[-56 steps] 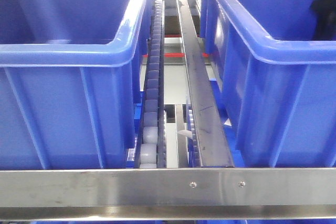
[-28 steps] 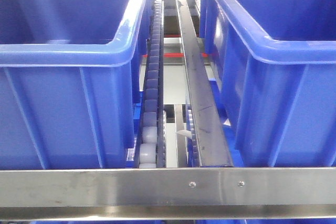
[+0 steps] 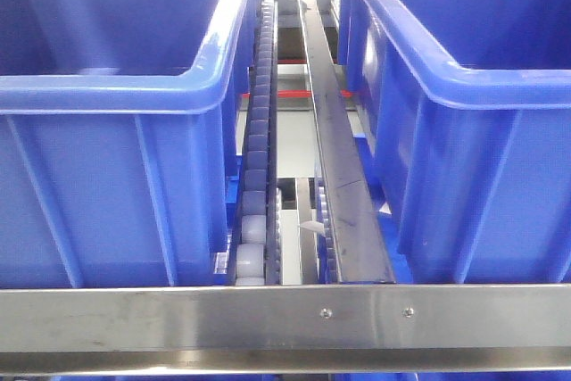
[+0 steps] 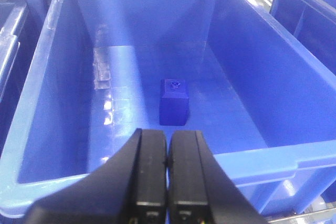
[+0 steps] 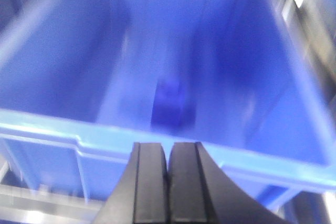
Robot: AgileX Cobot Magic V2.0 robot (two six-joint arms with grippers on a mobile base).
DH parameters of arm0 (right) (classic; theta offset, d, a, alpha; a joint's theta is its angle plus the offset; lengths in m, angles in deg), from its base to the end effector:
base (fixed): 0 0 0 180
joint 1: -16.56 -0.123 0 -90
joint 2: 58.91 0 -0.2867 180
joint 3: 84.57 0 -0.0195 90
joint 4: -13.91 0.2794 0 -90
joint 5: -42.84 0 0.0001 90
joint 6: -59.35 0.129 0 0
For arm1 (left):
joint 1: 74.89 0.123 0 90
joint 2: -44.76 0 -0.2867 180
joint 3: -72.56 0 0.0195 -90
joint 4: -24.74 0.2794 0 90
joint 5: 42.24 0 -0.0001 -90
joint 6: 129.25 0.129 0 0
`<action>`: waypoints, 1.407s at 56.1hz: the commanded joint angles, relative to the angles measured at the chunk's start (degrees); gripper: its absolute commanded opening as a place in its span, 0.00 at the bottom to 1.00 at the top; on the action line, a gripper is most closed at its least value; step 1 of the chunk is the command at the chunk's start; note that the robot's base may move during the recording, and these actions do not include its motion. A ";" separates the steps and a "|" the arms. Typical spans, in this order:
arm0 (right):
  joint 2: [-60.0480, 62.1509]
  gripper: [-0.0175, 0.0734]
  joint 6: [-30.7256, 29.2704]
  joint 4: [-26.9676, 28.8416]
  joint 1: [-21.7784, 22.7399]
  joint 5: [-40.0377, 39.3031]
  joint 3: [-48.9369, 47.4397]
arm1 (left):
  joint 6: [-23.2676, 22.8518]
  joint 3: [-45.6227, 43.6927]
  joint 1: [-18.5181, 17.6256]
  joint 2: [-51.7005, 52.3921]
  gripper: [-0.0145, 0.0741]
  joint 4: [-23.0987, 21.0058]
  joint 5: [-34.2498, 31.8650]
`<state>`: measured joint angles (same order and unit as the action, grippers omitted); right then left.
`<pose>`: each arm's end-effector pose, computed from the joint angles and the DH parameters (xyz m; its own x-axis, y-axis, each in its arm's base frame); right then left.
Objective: Pick and sort blue part to right shelf
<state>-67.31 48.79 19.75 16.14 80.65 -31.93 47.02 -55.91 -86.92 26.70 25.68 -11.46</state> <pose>0.0786 0.0086 0.2976 -0.1434 -0.1043 -0.9841 -0.0843 0.9921 -0.0929 0.1072 -0.0217 0.3043 -0.1860 -0.0125 -0.9825 0.1911 0.9804 -0.0486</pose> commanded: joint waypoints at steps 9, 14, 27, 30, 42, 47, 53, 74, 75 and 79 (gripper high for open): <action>1.75 0.26 -0.54 0.58 0.42 -5.21 -0.93 | -0.35 -1.70 -0.38 -0.58 0.30 -0.10 -4.57; 1.75 0.26 -0.54 0.58 0.42 -4.93 -0.81 | -0.35 -1.70 -0.38 -0.58 0.30 -0.10 -4.57; 1.75 0.26 -0.54 0.58 0.42 -4.93 -0.81 | -0.35 -1.70 -0.38 -0.58 0.30 -0.10 -4.57; 1.75 0.26 -0.54 0.58 0.42 -4.93 -0.81 | -0.35 -1.70 -0.38 -0.58 0.30 -0.10 -4.57; 1.75 0.26 -0.54 0.58 0.42 -4.93 -0.81 | -0.35 -0.86 0.09 -0.58 0.30 -0.07 -4.57; 1.75 0.26 -0.54 0.58 0.42 -4.93 -0.81 | -0.35 1.24 2.29 1.15 0.30 0.03 -5.84; 1.75 0.26 -0.54 0.58 0.42 -4.93 -0.81 | -0.35 6.38 6.02 5.97 0.30 0.03 -9.15; 1.82 0.26 -0.54 0.58 0.42 -4.89 -0.81 | -0.35 28.17 10.82 11.96 0.30 -0.07 -33.85; 1.82 0.26 -0.54 0.58 0.42 -4.89 -0.81 | -0.35 27.78 10.82 11.96 0.30 -0.15 -31.71; 1.82 0.26 -0.54 0.58 0.42 -4.89 -0.81 | -0.35 27.68 10.82 11.96 0.30 -0.15 -30.78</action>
<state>-65.85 48.79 19.97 16.14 80.65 -31.41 47.02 -29.85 -76.15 37.19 25.71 -35.63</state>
